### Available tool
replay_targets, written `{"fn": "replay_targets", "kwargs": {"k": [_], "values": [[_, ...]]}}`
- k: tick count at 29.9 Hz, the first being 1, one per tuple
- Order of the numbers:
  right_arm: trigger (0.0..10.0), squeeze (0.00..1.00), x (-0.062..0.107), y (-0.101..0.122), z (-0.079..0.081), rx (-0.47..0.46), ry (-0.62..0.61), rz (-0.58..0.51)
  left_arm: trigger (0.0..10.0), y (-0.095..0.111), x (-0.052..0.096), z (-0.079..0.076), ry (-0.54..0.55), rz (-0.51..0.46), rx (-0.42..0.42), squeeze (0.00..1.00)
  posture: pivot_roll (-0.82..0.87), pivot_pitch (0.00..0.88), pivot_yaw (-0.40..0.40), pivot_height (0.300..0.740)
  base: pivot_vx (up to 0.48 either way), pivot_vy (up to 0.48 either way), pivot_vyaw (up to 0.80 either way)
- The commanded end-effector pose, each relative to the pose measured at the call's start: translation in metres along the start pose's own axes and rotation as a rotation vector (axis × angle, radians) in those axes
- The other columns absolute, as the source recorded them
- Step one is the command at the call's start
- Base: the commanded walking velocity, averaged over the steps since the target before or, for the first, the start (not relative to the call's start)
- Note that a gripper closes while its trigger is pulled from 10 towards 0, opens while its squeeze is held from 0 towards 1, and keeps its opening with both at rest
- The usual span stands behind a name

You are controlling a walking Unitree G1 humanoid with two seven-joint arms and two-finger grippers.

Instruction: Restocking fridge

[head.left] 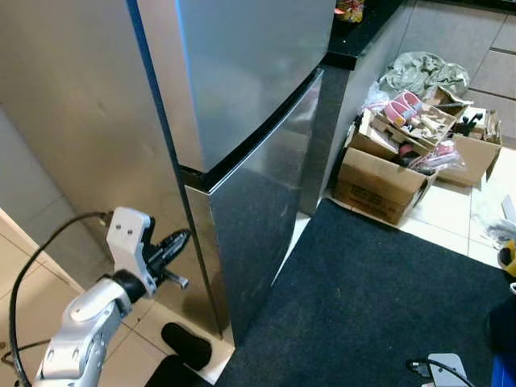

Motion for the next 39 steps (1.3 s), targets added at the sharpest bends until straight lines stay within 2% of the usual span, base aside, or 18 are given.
{"fn": "replay_targets", "kwargs": {"k": [1,9,20,27,34,36,37,38,39], "values": [[10.0,0.0,0.0,0.003,-0.001,-0.012,-0.008,-0.012,10.0,-0.004,-0.002,0.002,0.019,0.015,0.007,0.0,0.02,0.016,-0.056,0.74,0.0,0.0,0.0],[10.0,0.0,0.0,0.003,0.0,-0.018,-0.007,-0.011,10.0,0.004,-0.012,0.009,0.051,-0.014,-0.013,0.0,0.01,0.02,-0.053,0.74,0.0,0.0,0.0],[10.0,0.0,0.0,0.003,0.001,-0.019,-0.004,-0.009,10.0,0.009,-0.017,0.02,0.109,-0.035,-0.023,0.0,0.01,0.023,-0.054,0.74,0.0,0.0,0.0],[10.0,0.0,0.0,0.004,0.001,-0.019,-0.002,-0.013,10.0,0.013,-0.025,0.03,0.163,-0.058,-0.036,0.0,0.01,0.022,-0.055,0.74,0.0,0.0,0.0],[10.0,0.0,-0.001,0.004,0.001,-0.018,-0.001,-0.011,10.0,0.012,-0.032,0.029,0.164,-0.061,-0.029,0.0,0.01,0.022,-0.057,0.74,0.0,0.0,0.0],[10.0,0.0,-0.001,0.004,0.001,-0.018,-0.001,-0.012,10.0,0.011,-0.04,0.027,0.17,-0.065,-0.022,0.0,0.0,0.019,-0.057,0.74,0.0,0.0,0.0],[10.0,0.0,-0.001,0.004,0.001,-0.018,-0.001,-0.012,10.0,0.011,-0.043,0.026,0.168,-0.067,-0.02,0.31,0.0,0.019,-0.057,0.74,0.0,0.0,0.0],[10.0,0.0,-0.001,0.004,0.001,-0.018,-0.001,-0.013,10.0,0.011,-0.046,0.024,0.156,-0.068,-0.013,1.0,0.0,0.018,-0.058,0.74,0.0,0.0,0.0],[10.0,0.0,-0.001,0.004,0.001,-0.018,-0.001,-0.013,10.0,0.011,-0.046,0.024,0.156,-0.068,-0.013,1.0,0.0,0.018,-0.058,0.74,0.0,0.0,0.0]]}}
Point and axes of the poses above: a point about 5 cm out from each wrist's last joint towards the gripper, its own x axis pointing back from the gripper into the wrist, its own y axis along the axis of the wrist's last joint, z = x × y, the point moved 3 cm from there along -x, pointing out of the wrist towards the gripper, and after that the axes turned 11 degrees about x, right-handed, at the moved point
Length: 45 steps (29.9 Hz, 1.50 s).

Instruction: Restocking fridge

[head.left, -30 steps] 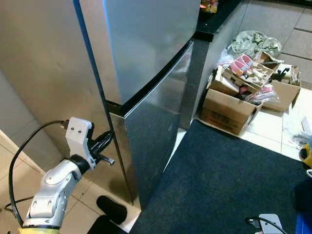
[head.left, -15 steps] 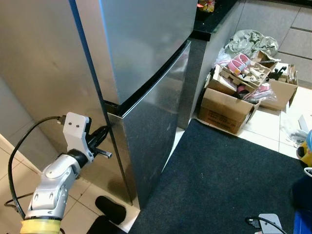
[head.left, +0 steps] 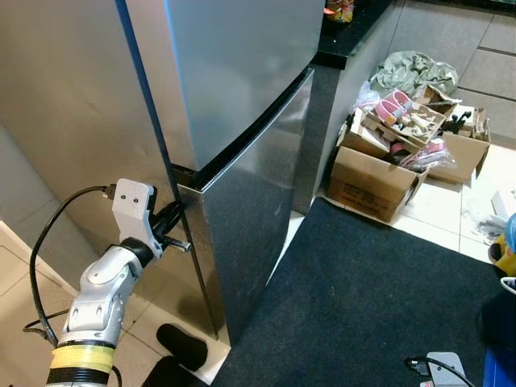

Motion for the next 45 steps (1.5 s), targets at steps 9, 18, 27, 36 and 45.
{"fn": "replay_targets", "kwargs": {"k": [9,18,27,36,45], "values": [[10.0,0.0,0.0,0.001,0.001,-0.013,-0.005,-0.005,10.0,0.0,-0.007,-0.002,-0.001,-0.012,0.0,1.0,0.01,0.016,-0.059,0.74,0.0,0.0,0.0],[10.0,0.0,0.0,0.0,0.0,0.0,0.001,-0.005,10.0,-0.012,-0.042,-0.087,-0.265,-0.004,0.117,0.0,0.01,0.003,-0.078,0.74,0.0,0.0,0.0],[10.0,0.0,0.0,-0.001,-0.002,0.019,0.001,-0.009,10.0,-0.002,-0.06,-0.225,-0.726,0.024,0.249,0.0,-0.01,0.002,-0.082,0.74,0.0,0.0,0.0],[10.0,0.0,0.001,-0.001,-0.002,0.021,0.0,-0.011,10.0,0.006,-0.013,-0.326,-1.261,0.143,0.318,0.0,-0.02,0.0,-0.082,0.74,0.0,0.0,0.0],[10.0,0.0,0.0,-0.001,-0.001,0.023,0.007,-0.007,10.0,-0.03,-0.025,-0.25,-0.976,0.19,0.229,0.0,0.0,0.014,-0.09,0.74,0.0,0.0,0.0]]}}
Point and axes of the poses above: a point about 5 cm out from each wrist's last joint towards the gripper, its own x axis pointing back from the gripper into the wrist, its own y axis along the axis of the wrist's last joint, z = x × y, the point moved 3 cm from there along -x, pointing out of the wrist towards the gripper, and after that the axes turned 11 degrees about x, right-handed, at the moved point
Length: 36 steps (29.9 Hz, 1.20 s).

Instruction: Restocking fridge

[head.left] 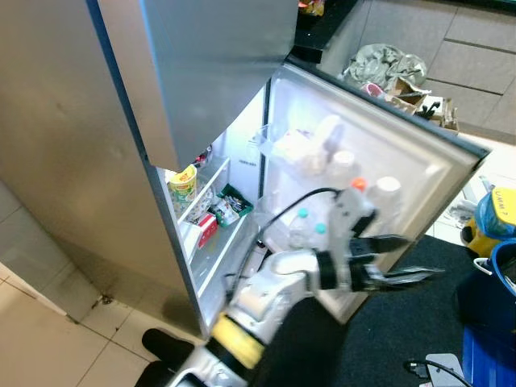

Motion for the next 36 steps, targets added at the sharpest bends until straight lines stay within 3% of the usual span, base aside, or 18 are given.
{"fn": "replay_targets", "kwargs": {"k": [1,2,3,4,6,8,9,10,11,13,14,15,16,19,27,36], "values": [[10.0,0.0,0.0,0.003,-0.001,0.007,0.002,-0.01,10.0,-0.01,0.028,0.031,0.197,0.027,-0.048,0.0,0.01,0.016,-0.089,0.74,0.0,0.0,0.0],[10.0,0.0,0.0,0.003,-0.001,0.007,0.002,-0.01,10.0,-0.01,0.028,0.031,0.197,0.027,-0.048,0.0,0.01,0.016,-0.089,0.74,0.0,0.0,0.0],[10.0,0.0,0.0,0.003,-0.001,0.006,0.003,-0.011,10.0,-0.018,0.048,0.05,0.335,0.063,-0.095,0.0,0.01,0.016,-0.09,0.74,0.0,0.0,0.0],[10.0,0.0,0.0,0.003,-0.001,0.006,0.003,-0.011,10.0,-0.018,0.048,0.05,0.335,0.063,-0.095,0.0,0.01,0.016,-0.09,0.74,0.0,0.0,0.0],[10.0,0.0,-0.001,0.004,-0.001,0.006,0.005,-0.015,10.0,-0.042,0.097,0.086,0.626,0.165,-0.168,0.0,0.02,0.015,-0.083,0.74,0.0,0.0,0.0],[10.0,0.0,-0.001,0.004,-0.001,0.006,0.005,-0.015,10.0,-0.042,0.097,0.086,0.626,0.165,-0.168,0.0,0.02,0.015,-0.083,0.74,0.0,0.0,0.0],[10.0,0.0,-0.001,0.004,-0.001,0.006,0.005,-0.016,10.0,-0.055,0.119,0.096,0.737,0.213,-0.175,0.0,0.02,0.014,-0.08,0.74,0.0,0.0,0.0],[10.0,0.0,-0.001,0.004,-0.001,0.006,0.005,-0.016,10.0,-0.055,0.119,0.096,0.737,0.213,-0.175,0.0,0.02,0.014,-0.08,0.74,0.0,0.0,0.0],[10.0,0.0,-0.001,0.004,-0.001,0.004,0.006,-0.016,10.0,-0.073,0.142,0.1,0.817,0.265,-0.16,0.0,0.01,0.015,-0.076,0.74,0.0,0.0,0.0],[10.0,0.0,-0.001,0.004,-0.001,0.004,0.006,-0.016,10.0,-0.073,0.142,0.1,0.817,0.265,-0.16,0.0,0.01,0.015,-0.076,0.74,0.0,0.0,0.0],[10.0,0.0,-0.001,0.004,0.0,0.002,0.007,-0.016,10.0,-0.091,0.16,0.1,0.876,0.305,-0.123,0.0,0.01,0.016,-0.075,0.74,0.0,0.0,0.0],[10.0,0.0,-0.001,0.004,0.0,0.002,0.007,-0.016,10.0,-0.091,0.16,0.1,0.876,0.305,-0.123,0.0,0.01,0.016,-0.075,0.74,0.0,0.0,0.0],[10.0,0.0,-0.001,0.004,-0.001,0.0,0.008,-0.015,10.0,-0.108,0.174,0.097,0.912,0.339,-0.097,0.0,0.01,0.019,-0.074,0.74,0.0,0.0,0.0],[10.0,0.0,0.0,0.003,-0.001,-0.003,0.007,-0.015,10.0,-0.124,0.183,0.092,0.951,0.344,-0.067,0.0,0.0,0.02,-0.075,0.74,0.0,0.0,0.0],[10.0,0.0,0.0,0.003,-0.003,-0.02,0.001,-0.026,10.0,-0.122,0.169,0.096,0.974,0.293,-0.094,0.0,0.0,0.019,-0.075,0.74,0.0,0.0,0.0],[10.0,0.0,0.0,0.003,-0.003,-0.024,0.001,-0.032,10.0,-0.121,0.165,0.098,1.014,0.261,-0.107,0.0,0.0,0.015,-0.076,0.74,0.0,0.0,0.0]]}}
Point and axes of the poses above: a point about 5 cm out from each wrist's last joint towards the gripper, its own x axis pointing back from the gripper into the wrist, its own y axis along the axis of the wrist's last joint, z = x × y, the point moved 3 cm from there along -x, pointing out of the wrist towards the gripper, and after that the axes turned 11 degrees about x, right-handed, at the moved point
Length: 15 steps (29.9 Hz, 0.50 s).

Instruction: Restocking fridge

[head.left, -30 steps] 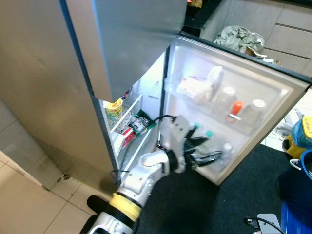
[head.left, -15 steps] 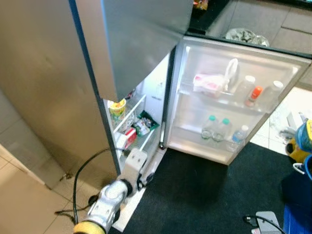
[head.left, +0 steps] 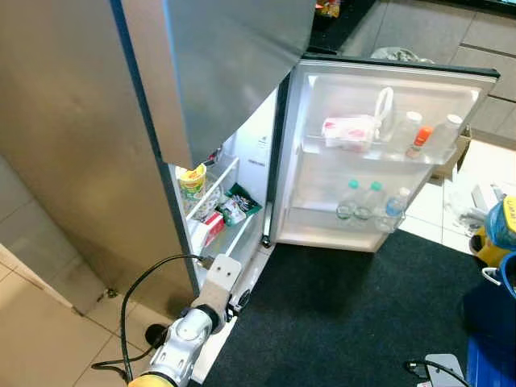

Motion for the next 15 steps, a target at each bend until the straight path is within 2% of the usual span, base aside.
{"fn": "replay_targets", "kwargs": {"k": [1,15], "values": [[10.0,0.0,-0.0002,0.0032,-0.0043,-0.013,-0.012,-0.019,10.0,-0.0001,-0.0025,-0.0043,0.007,-0.009,0.009,0.0,0.0,0.015,-0.076,0.74,0.0,-0.24,0.0],[10.0,0.0,-0.0002,0.0036,-0.0037,-0.011,-0.012,-0.022,10.0,0.0033,-0.0085,-0.0059,0.031,-0.031,0.008,0.0,-0.01,0.007,-0.075,0.74,0.0,-0.37,0.0]]}}
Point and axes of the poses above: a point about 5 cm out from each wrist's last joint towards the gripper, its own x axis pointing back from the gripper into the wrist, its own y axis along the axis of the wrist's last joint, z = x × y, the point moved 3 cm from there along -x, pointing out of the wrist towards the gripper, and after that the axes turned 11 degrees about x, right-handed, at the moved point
